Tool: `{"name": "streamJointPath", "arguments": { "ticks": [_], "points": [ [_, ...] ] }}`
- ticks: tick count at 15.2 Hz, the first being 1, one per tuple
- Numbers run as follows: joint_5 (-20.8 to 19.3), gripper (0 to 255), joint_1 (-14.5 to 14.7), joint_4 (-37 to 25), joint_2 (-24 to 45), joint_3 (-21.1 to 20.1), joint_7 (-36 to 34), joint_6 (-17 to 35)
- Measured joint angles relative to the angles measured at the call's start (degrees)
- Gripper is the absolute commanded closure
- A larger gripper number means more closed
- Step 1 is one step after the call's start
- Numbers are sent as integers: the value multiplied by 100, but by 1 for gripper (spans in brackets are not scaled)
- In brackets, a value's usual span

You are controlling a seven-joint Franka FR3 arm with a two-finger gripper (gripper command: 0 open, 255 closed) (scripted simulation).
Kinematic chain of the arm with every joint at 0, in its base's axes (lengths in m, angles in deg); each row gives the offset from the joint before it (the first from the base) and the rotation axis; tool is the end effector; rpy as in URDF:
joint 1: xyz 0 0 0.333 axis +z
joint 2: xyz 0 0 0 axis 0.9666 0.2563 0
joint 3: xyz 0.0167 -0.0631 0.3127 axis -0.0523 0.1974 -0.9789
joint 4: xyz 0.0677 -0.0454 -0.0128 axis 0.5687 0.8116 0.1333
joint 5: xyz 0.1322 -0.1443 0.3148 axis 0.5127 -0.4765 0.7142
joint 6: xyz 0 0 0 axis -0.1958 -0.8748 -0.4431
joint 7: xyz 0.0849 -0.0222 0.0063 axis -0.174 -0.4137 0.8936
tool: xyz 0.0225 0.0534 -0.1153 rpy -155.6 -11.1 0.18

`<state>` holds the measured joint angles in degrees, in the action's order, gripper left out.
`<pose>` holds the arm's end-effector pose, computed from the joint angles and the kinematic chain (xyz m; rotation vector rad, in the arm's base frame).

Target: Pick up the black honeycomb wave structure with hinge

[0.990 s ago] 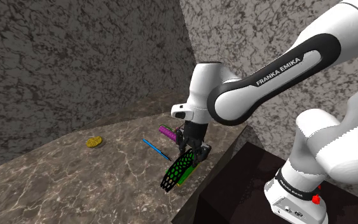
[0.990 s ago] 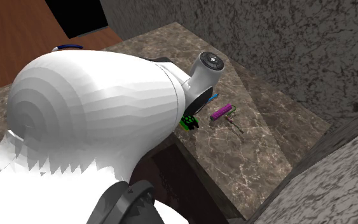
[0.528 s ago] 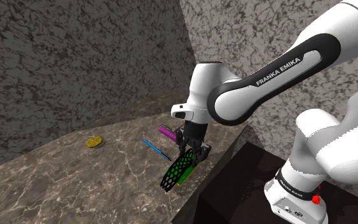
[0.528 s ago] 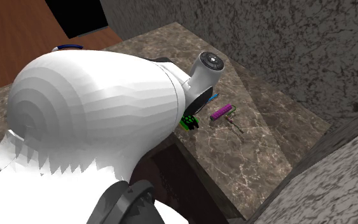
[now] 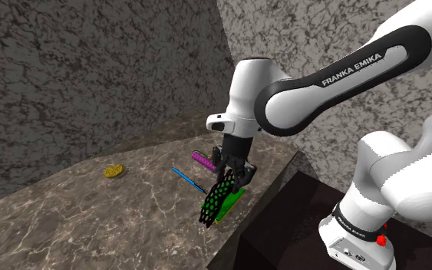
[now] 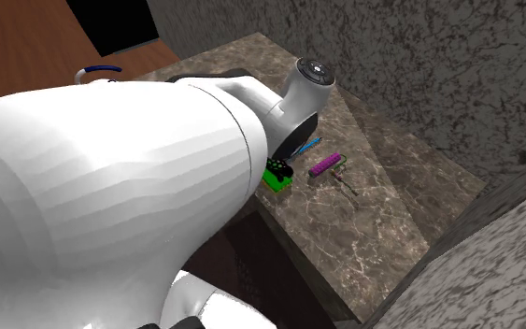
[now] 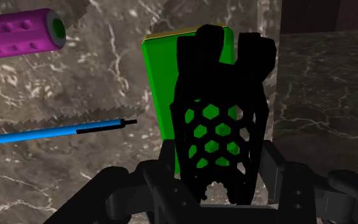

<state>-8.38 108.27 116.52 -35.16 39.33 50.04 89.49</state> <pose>0.3065 0.2266 0.3789 -2.0896 -2.0162 -0.1817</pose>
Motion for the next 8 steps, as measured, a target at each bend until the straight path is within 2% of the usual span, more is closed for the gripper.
{"name": "streamJointPath", "arguments": {
  "ticks": [8],
  "points": [
    [-156, 255, -58, -338, -330, -9, -219, -648]
  ]
}}
